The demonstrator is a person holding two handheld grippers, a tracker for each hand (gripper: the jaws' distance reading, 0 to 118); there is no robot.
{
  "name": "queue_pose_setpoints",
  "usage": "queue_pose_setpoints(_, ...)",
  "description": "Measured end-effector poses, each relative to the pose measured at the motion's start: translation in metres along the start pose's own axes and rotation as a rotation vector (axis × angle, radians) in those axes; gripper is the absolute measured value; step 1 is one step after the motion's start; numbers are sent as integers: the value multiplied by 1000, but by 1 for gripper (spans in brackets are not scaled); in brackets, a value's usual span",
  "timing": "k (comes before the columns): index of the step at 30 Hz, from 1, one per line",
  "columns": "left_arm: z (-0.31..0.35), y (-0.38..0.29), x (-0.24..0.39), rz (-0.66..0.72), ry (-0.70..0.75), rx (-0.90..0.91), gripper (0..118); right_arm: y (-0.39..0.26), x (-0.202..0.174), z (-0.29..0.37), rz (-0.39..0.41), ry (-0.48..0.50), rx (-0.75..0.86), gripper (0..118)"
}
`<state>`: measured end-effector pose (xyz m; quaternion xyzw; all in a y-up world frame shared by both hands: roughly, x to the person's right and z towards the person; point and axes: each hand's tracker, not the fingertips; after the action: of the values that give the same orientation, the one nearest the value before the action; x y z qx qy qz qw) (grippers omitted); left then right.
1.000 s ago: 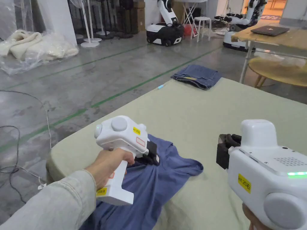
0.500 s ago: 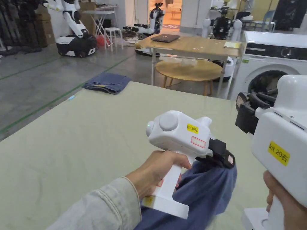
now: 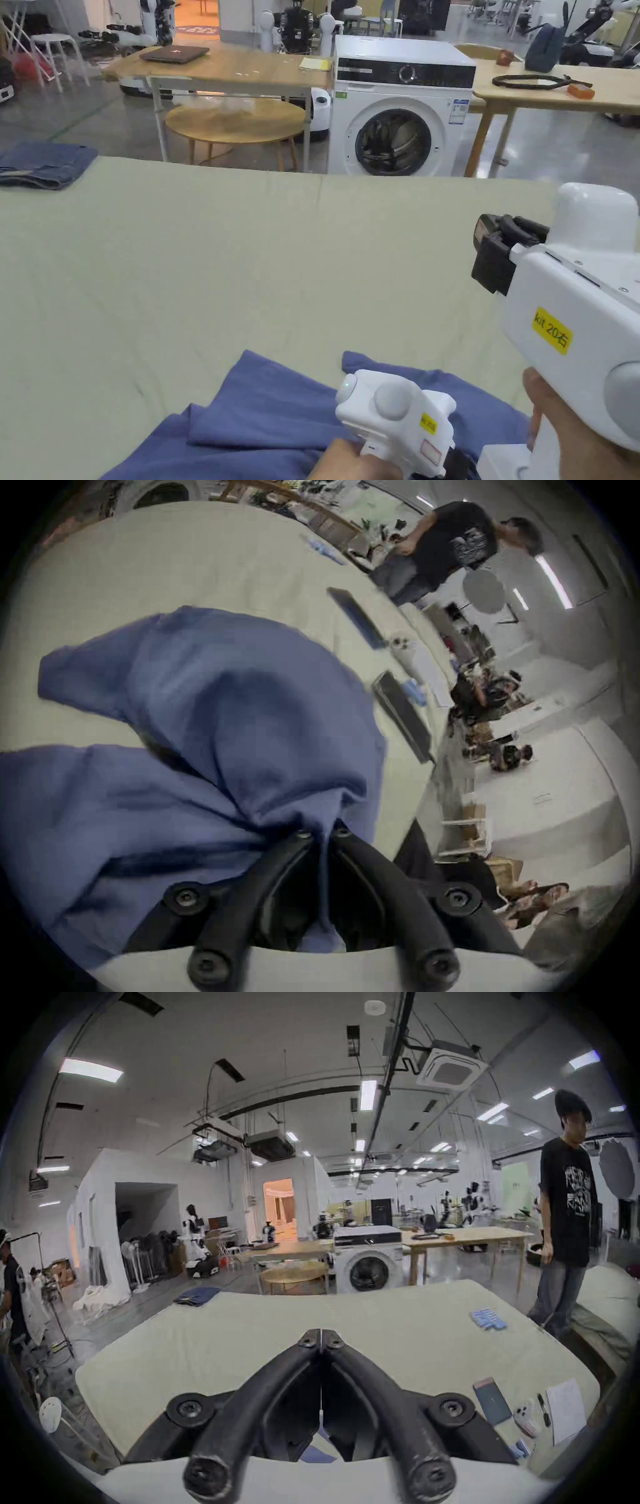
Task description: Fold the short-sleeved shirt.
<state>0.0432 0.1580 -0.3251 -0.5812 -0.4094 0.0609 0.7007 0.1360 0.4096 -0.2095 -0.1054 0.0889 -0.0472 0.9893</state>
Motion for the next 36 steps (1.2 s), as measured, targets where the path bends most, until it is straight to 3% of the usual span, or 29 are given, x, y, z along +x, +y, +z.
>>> queue_pose_setpoints(1, 5, 0, -2, 13, -9, 11, 19, 0, 3, 1, -8, -1, -5, 0)
queue_pose_setpoints(3, 30, 4, -12, 109, -72, 79, 94, 0, 5, 3, -23, -1, -1, 0)
queue_pose_setpoints(4, 54, 6, -12, 154, -132, 110, 109, 2, 5, 4, -23, 0, 1, 0)
queue_pose_setpoints(7, 157, -4, -16, 189, -208, 376, 109, 9, 3, 9, -5, -1, 24, 0)
queue_pose_setpoints(9, 234, -26, -14, 155, -73, 566, 107, 13, 2, 11, -4, 2, 37, 0)
queue_pose_setpoints(10, 273, -43, -10, 80, -10, 689, 91, 14, 2, 11, -4, 5, 39, 0)
queue_pose_setpoints(11, 305, -61, -7, 41, 53, 765, 67, 13, 3, 11, 0, 8, 42, 0)
queue_pose_setpoints(12, 336, -84, 1, 27, 155, 847, 27, 12, 2, 11, 14, 7, 43, 0)
queue_pose_setpoints(13, 360, -105, 5, 22, 289, 916, 0, 11, 1, 11, 33, 1, 42, 0)
queue_pose_setpoints(15, 391, -139, 11, -6, 605, 995, 0, 9, 2, 11, 34, 1, 35, 0)
queue_pose_setpoints(17, 409, -162, 3, 46, 749, 962, 0, 7, 1, 12, 20, 6, 30, 0)
queue_pose_setpoints(24, 432, -208, -31, 132, 863, 932, 0, 8, -15, 10, 36, 20, 25, 0)
queue_pose_setpoints(33, 434, -207, -29, 163, 803, 947, 0, 9, -27, 5, 61, 43, 16, 0)
queue_pose_setpoints(34, 437, -205, -36, 212, 772, 917, 20, 9, -27, 6, 61, 46, 14, 0)
queue_pose_setpoints(36, 439, -207, -62, 331, 614, 917, 106, 8, -27, 6, 60, 53, 6, 0)
